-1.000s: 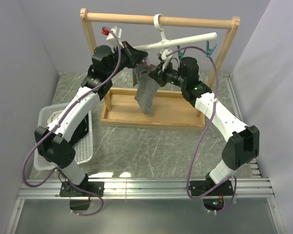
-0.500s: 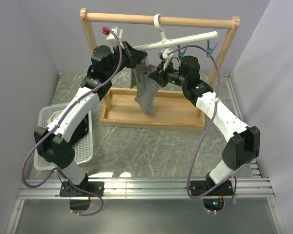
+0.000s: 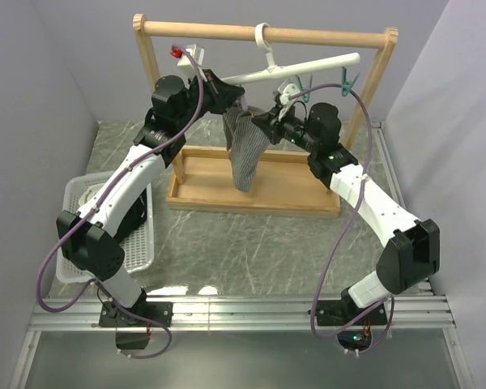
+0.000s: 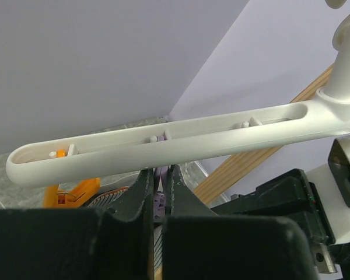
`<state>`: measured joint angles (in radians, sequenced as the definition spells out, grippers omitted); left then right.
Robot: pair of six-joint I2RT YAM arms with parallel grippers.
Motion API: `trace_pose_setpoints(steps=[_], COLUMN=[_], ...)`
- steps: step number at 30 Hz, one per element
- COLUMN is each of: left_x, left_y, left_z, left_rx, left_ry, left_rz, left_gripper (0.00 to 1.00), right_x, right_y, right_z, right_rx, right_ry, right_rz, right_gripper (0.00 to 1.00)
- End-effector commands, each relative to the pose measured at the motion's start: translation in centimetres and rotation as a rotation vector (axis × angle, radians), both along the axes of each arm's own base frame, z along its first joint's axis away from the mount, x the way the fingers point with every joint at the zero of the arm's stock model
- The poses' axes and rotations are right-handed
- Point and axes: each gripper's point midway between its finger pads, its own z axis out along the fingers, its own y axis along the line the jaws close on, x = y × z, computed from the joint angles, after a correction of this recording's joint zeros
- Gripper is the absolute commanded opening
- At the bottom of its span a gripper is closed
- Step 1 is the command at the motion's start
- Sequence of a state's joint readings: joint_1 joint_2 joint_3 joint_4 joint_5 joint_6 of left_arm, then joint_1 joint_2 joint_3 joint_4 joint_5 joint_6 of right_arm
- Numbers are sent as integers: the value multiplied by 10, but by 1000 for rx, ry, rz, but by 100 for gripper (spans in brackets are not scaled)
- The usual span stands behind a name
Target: Clip the underwear to the hanger
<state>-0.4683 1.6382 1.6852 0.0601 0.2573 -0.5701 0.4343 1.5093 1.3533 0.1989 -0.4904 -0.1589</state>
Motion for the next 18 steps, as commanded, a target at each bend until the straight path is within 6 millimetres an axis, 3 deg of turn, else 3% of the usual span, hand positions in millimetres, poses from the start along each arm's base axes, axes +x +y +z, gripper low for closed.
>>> trace_pose_setpoints(steps=[1, 11, 18], left_x=[-14, -12, -10], left_y=[-6, -6, -5], left_z=[3, -5, -6], left_rx=[13, 49, 63], left_ry=[-3, -8, -18], left_rz=[-56, -46, -39], left_gripper=[0, 0, 0], right_x=[-5, 0, -7], right_y=[-3, -6, -5], right_z=[32, 63, 70], right_rx=[48, 171, 195], right_ry=[-120, -62, -61], right_rz=[-20, -67, -45], right_gripper=[0, 0, 0])
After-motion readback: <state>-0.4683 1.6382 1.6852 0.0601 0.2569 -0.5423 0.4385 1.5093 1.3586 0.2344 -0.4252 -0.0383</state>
